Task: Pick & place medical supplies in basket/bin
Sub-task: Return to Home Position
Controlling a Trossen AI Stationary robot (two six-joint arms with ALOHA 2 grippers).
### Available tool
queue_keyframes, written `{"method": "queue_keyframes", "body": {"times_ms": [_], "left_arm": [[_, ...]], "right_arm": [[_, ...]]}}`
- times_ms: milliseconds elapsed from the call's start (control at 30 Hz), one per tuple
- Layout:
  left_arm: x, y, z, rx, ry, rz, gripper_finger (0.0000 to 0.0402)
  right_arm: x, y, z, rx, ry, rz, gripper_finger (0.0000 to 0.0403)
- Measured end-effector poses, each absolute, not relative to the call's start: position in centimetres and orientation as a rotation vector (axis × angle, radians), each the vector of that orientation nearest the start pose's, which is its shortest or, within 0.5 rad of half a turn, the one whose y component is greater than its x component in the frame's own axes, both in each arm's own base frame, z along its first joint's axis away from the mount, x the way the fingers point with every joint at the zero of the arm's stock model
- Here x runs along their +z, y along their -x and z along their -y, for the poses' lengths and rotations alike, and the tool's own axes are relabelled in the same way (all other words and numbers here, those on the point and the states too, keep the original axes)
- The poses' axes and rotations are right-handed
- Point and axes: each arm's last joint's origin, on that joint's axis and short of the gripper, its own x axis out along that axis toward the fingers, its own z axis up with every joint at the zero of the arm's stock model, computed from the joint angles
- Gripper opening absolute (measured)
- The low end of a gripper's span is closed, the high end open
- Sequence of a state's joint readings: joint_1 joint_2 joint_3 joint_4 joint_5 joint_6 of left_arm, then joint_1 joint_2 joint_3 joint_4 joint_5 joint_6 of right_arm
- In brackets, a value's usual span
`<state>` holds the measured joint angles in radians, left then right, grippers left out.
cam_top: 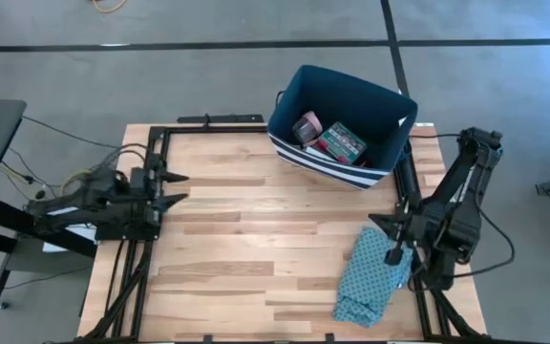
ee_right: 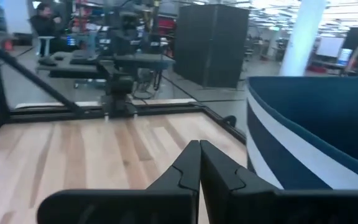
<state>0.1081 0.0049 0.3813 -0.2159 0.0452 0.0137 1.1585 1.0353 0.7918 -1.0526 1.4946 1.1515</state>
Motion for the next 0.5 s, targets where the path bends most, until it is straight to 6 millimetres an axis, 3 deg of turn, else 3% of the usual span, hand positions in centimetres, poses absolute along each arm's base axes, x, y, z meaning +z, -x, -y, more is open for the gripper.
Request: {"method": "queue_keyframes", "body": {"times_ms": [200, 500], "left_arm": [[24.4, -8.3, -0.9, 0.110, 0.077, 0.184, 0.0210], [21.1, -9.6, -1.0, 0.101, 0.068, 0.123, 0.0210]], "right_arm": [[26.2, -9.7, -11.5, -0.488, 0.156, -0.090, 0.0000], [27.1, -12.2, -6.7, -0.850, 0.268, -0.121, 0.0000]]}}
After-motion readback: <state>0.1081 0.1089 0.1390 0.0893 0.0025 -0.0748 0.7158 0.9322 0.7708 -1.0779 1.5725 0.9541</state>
